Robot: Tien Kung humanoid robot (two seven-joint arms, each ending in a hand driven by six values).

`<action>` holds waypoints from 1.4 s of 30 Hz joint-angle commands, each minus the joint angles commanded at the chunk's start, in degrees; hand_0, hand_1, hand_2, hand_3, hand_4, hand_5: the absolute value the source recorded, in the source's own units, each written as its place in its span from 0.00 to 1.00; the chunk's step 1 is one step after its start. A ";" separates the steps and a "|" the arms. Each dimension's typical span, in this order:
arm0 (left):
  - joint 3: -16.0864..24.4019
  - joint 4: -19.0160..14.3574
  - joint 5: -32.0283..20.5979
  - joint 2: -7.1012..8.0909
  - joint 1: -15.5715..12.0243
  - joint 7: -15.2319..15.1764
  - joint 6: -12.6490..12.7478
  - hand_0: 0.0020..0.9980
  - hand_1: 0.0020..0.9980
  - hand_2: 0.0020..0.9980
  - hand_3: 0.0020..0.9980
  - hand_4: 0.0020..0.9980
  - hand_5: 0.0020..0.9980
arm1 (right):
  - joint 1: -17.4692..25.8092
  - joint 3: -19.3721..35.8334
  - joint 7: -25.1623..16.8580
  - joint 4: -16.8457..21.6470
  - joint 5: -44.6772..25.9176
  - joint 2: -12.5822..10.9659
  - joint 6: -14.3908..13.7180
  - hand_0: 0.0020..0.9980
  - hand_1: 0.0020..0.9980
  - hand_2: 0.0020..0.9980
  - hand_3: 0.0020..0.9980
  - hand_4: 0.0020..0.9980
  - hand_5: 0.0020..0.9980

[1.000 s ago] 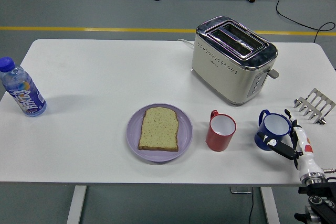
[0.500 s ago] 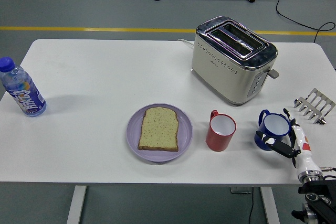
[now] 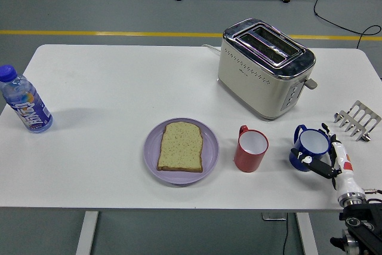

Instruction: Pick up the cup,pour liquid into bread,place the cup on the desk

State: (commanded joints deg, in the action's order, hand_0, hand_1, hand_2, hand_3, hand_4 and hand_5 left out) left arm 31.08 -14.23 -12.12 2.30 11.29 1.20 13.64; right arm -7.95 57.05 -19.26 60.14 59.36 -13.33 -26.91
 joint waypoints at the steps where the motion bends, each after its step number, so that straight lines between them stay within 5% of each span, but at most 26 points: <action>1: 0.01 0.00 0.01 0.00 0.00 0.00 0.00 0.69 0.76 0.77 0.61 0.40 1.00 | -0.03 -0.01 -0.04 -0.05 -0.02 0.03 -0.05 0.98 0.82 0.93 1.00 0.99 0.21; 24: -1.37 0.02 -2.08 0.13 0.03 -0.70 -0.29 0.69 0.76 0.77 0.61 0.40 1.00 | -1.05 -0.48 -2.04 -1.59 -4.52 0.47 -0.64 0.95 0.77 0.87 0.92 0.95 0.19; 42: -1.81 0.02 -2.76 0.20 0.11 -0.94 -0.37 0.69 0.76 0.77 0.61 0.40 1.00 | -2.01 -1.49 -3.98 -2.65 -8.91 0.44 -0.12 0.81 0.68 0.74 0.80 0.81 0.08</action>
State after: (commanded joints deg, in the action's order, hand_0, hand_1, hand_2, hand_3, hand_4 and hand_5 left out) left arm 29.27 -14.21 -14.88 2.50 11.40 0.27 13.27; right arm -9.96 55.56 -23.23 57.48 50.45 -12.88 -27.03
